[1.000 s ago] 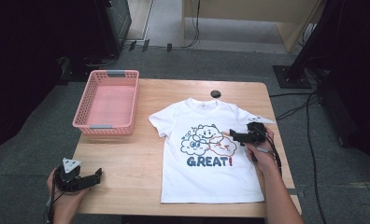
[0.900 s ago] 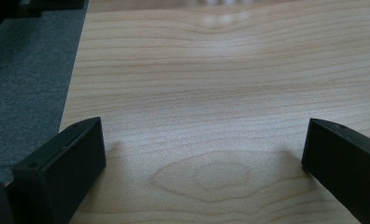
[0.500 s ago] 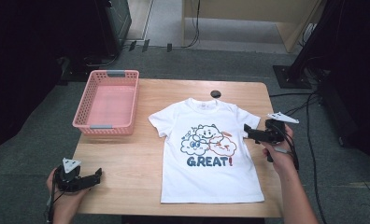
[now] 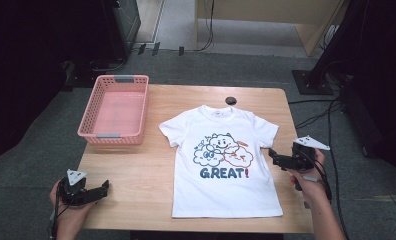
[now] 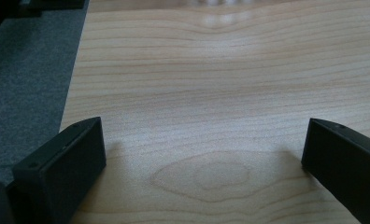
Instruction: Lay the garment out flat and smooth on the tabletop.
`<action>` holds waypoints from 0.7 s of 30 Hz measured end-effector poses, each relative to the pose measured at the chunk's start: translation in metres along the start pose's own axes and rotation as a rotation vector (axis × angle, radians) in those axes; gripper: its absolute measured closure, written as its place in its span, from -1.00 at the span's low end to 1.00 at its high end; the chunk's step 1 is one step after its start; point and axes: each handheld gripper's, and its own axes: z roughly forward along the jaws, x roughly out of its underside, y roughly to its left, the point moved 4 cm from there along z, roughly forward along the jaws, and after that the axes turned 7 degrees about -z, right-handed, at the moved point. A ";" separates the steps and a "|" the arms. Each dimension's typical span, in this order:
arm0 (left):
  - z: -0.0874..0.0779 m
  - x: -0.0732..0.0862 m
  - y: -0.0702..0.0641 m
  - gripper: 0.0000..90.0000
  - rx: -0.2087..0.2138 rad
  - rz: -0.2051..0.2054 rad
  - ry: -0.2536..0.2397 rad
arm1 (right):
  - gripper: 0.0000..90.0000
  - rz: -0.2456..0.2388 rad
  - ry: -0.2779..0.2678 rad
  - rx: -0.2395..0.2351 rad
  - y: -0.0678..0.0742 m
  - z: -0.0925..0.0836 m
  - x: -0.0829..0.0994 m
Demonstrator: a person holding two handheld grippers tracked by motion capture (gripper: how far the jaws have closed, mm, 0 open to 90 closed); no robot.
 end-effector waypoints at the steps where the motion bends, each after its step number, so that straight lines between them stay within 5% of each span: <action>1: 0.000 0.000 0.000 -1.00 0.000 0.000 0.001 | -1.00 -0.004 0.002 0.002 0.000 -0.002 0.002; 21: 0.000 0.000 0.000 -1.00 0.002 0.002 0.001 | -1.00 -0.013 0.008 0.001 0.010 -0.029 0.035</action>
